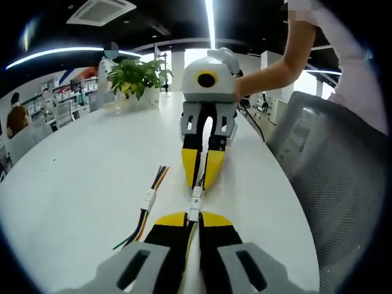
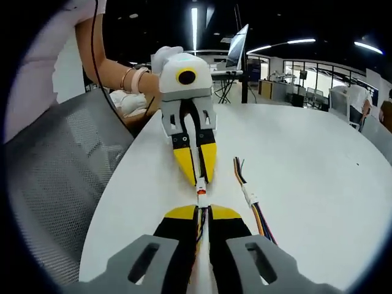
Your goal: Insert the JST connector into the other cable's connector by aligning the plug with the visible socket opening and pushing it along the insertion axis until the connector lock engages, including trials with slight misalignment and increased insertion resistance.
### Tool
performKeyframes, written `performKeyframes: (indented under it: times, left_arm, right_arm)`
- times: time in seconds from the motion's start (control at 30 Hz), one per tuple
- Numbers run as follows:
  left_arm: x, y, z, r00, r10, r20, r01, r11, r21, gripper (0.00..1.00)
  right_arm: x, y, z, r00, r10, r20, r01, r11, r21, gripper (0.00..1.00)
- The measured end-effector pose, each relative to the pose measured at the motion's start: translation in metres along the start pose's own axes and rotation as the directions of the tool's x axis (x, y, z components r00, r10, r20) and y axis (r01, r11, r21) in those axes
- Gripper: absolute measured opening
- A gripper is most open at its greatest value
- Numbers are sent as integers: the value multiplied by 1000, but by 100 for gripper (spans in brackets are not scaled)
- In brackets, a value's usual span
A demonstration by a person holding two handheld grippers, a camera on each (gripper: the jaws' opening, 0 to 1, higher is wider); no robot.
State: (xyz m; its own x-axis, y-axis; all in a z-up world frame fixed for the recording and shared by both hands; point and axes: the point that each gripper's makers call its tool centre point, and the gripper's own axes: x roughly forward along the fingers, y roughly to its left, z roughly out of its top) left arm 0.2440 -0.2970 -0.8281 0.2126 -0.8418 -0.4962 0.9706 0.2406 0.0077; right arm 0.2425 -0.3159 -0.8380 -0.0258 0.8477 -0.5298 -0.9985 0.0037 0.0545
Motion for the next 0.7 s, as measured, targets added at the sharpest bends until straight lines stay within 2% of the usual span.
performKeyframes:
  times: [0.4,0.47,0.7]
  left_arm:
    - [3,1,-2,1000,-15,-27,16,1000,14,0]
    - [4,1,-3,1000,-17,-21,17,1000,-10,0]
    - [5,4,-2,1000,-16,-22,16,1000,-1,0]
  right_arm:
    - [-2,-1,3,1000,-10,-2,10,1000,-7,4]
    - [-2,-1,3,1000,-6,-4,6,1000,-14,3]
    - [-1,0,1,1000,-3,-21,3,1000,-18,3]
